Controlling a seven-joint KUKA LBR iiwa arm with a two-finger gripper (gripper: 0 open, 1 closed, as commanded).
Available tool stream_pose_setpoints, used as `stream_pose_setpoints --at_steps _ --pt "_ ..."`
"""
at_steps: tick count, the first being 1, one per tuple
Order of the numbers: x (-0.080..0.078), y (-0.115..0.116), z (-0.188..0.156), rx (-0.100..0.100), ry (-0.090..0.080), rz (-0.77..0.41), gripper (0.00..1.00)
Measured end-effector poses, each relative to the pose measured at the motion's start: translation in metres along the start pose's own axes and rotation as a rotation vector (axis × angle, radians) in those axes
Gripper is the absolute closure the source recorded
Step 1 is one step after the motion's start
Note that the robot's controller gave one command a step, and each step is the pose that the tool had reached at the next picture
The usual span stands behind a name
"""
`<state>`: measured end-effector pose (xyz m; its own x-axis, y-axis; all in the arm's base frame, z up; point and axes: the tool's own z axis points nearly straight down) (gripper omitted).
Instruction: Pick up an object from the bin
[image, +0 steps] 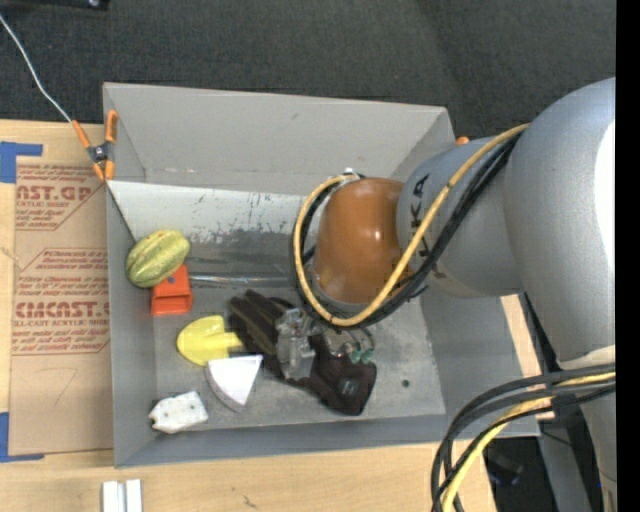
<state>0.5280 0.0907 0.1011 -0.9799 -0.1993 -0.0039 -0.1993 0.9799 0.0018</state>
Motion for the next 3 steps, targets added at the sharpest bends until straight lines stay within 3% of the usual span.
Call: stream_pose_setpoints --at_steps 3 --pt "0.004 0.002 0.029 -0.002 -0.007 0.040 1.00"
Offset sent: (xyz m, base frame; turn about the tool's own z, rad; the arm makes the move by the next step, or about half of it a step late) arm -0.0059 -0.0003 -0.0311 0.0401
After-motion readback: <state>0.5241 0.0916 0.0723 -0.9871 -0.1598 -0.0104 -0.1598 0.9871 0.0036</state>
